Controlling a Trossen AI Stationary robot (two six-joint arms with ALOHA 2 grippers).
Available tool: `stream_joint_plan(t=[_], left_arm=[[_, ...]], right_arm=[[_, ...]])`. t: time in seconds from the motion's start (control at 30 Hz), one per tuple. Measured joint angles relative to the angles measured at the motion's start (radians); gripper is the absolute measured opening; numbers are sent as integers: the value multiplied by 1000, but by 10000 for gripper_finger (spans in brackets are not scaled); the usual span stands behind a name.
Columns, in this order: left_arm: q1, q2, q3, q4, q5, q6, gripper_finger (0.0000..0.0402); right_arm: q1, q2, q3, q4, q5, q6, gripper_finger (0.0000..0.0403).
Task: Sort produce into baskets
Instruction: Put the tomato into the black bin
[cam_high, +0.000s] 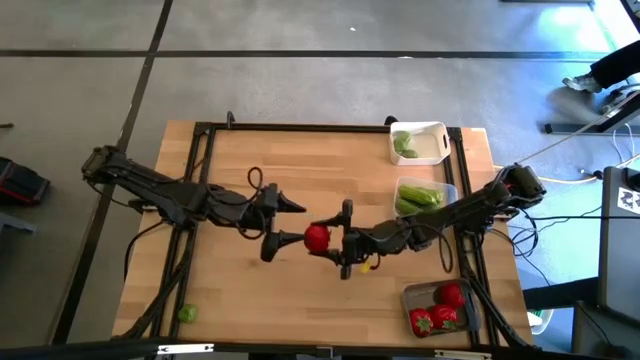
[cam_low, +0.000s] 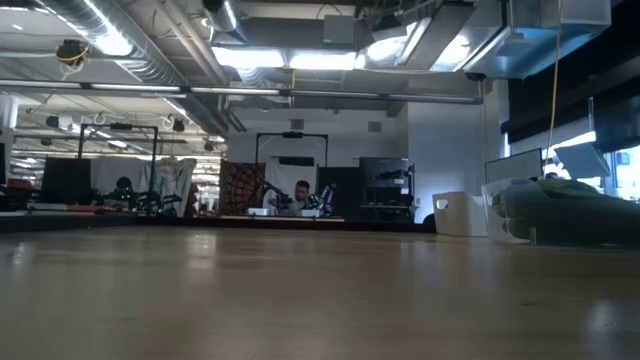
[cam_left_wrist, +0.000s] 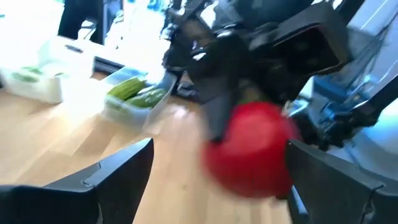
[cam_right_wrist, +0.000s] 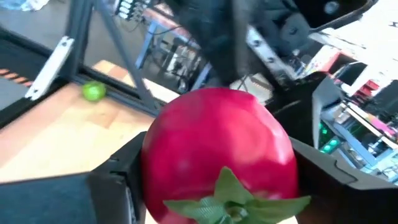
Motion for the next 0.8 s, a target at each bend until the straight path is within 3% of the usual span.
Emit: stream_joint_plan(t=[0.13,0.27,0.53,0.8], left_arm=[[-3,-70,0,-136,-12,-4,357],[-22,-118,0,-252,-33,-43,358],[-49,-126,0,-352,-81,-84,358],[-48,-115,-1,-355,-89,-85,359]], right_arm=[[57,-26,16,-89,25,47,259],[108,-47,79,-313,35,165,255],[212,-56,228,-810,26,594,258],[336,-55,249,-1051,25,1017,259]])
